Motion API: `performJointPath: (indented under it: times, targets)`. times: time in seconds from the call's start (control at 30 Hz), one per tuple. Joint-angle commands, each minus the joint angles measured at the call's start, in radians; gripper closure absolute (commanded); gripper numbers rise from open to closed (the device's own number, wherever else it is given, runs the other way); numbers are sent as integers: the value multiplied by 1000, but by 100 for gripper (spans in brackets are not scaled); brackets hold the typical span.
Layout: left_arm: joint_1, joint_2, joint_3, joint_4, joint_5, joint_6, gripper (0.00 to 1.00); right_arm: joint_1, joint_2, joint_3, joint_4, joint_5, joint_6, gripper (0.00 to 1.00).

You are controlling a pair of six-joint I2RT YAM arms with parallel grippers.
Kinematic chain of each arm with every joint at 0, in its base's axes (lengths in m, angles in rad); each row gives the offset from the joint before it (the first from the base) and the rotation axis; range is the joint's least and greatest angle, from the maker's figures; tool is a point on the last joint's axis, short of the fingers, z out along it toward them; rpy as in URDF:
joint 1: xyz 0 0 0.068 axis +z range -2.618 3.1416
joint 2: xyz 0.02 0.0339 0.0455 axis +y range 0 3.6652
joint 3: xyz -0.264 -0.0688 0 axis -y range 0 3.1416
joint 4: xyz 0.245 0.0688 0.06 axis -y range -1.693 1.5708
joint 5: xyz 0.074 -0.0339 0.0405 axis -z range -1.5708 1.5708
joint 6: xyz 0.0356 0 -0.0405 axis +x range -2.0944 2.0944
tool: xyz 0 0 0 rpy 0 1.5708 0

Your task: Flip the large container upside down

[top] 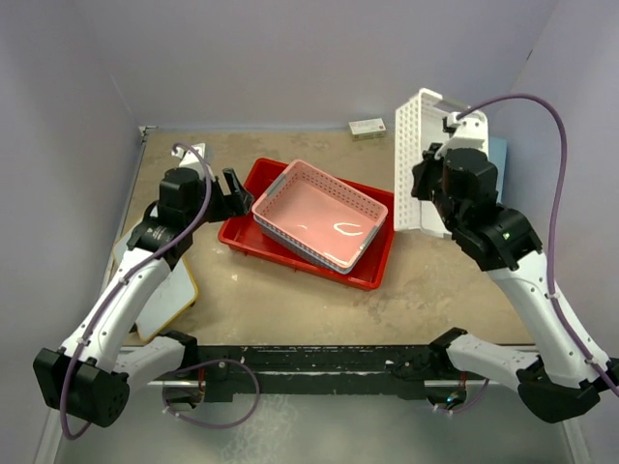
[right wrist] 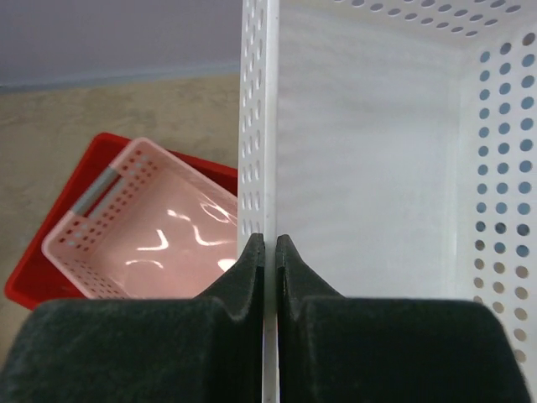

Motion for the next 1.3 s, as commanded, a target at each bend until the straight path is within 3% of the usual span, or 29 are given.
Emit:
performJointPath:
  times: [0.0,0.2,0.33,0.43,0.77,1.27]
  targets:
    - [-2,20,33,92,52,18,20,-7,-21,-44,-222,199,148,100]
    - [-3,52,6,146,64,7,20,-43,-108,-173,-297,101,259,100]
    - [-3,61,-39,201,57,-12,20,-260,-161,-308,-193,-270,248,100]
    - [-4,69,-40,209,66,-13,20,-356,-169,-381,-129,-488,292,100]
    - [-3,78,-29,201,48,18,20,-376,-203,-694,439,-963,601,100]
    - [-3,96,-24,203,3,30,20,-376,10,-803,956,-1099,845,100]
